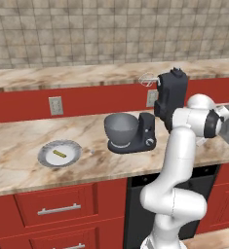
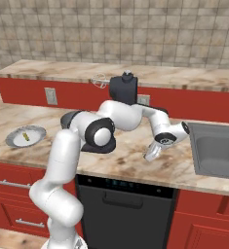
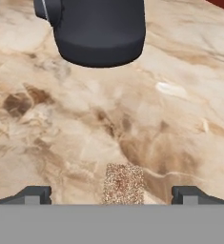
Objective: Add butter and sugar cubes to the stand mixer bowl and then turn on the stand mixer to begin making frosting.
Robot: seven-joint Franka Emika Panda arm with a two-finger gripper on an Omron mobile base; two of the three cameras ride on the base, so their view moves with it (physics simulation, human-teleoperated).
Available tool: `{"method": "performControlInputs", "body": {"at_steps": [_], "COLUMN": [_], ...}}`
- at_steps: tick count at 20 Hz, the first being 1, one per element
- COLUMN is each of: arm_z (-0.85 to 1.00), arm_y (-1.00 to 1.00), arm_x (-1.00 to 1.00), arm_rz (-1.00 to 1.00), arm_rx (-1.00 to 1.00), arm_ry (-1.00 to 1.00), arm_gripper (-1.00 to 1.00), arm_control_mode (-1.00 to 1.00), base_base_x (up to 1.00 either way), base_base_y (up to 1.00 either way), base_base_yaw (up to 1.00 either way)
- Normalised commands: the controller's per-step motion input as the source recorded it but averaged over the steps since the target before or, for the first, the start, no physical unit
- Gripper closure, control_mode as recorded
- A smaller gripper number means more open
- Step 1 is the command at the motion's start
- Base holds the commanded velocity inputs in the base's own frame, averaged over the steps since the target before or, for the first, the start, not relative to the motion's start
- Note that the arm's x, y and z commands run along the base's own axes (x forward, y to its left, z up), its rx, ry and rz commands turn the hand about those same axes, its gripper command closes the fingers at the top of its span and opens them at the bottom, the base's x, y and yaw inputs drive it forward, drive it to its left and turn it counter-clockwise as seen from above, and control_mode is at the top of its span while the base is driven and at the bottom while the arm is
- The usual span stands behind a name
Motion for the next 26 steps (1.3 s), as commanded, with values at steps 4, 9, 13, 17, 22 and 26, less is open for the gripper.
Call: {"method": "performControlInputs", "body": {"at_steps": [4, 9, 13, 17, 22, 26], "arm_z": [-0.13, -0.07, -0.11, -0.1, -0.07, -0.05], "arm_y": [0.02, 0.01, 0.0, 0.0, 0.01, 0.11], "arm_x": [0.15, 0.2, 0.08, 0.0, 0.0, 0.0], "arm_rz": [0.0, 0.0, 0.0, 0.0, 0.0, 0.0], "arm_rx": [0.0, 0.0, 0.0, 0.0, 0.0, 0.0], "arm_ry": [0.02, 0.0, 0.0, 0.0, 0.0, 0.0], "arm_gripper": [-1.0, -1.0, -1.0, -1.0, -1.0, -1.0], "arm_control_mode": [-1.0, -1.0, -1.0, -1.0, -1.0, -1.0], "base_base_x": [0.0, 0.0, 0.0, 0.0, 0.0, 0.0], "base_base_y": [0.0, 0.0, 0.0, 0.0, 0.0, 0.0], "base_base_yaw": [0.0, 0.0, 0.0, 0.0, 0.0, 0.0]}}
